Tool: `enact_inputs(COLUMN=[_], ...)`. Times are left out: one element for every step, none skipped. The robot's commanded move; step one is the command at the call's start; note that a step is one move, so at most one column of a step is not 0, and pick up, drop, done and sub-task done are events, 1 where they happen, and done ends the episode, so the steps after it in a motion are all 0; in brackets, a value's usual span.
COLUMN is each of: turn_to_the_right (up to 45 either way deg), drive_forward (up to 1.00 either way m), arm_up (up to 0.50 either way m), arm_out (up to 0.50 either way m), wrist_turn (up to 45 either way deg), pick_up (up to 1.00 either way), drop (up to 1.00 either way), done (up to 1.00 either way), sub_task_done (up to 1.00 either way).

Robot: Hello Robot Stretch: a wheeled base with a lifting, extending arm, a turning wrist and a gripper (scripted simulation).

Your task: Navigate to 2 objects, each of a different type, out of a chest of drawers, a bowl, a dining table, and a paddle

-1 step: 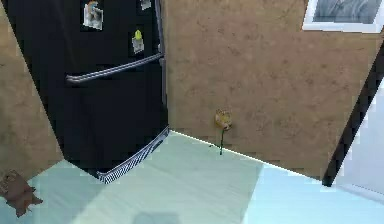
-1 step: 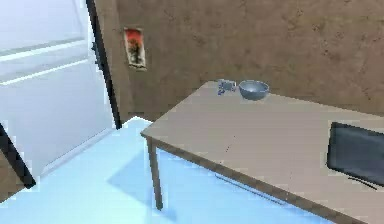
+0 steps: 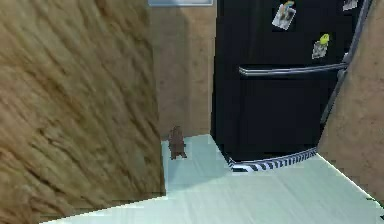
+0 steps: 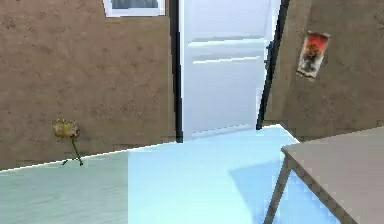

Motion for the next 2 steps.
enact_inputs(turn_to_the_right=[-45.0,-45.0], drive_forward=[0.00,0.00], arm_up=[0.00,0.00], arm_out=[0.00,0.00], wrist_turn=[0.0,0.0], pick_up=[0.00,0.00], drop=[0.00,0.00], done=[0.00,0.00], sub_task_done=[0.00,0.00])
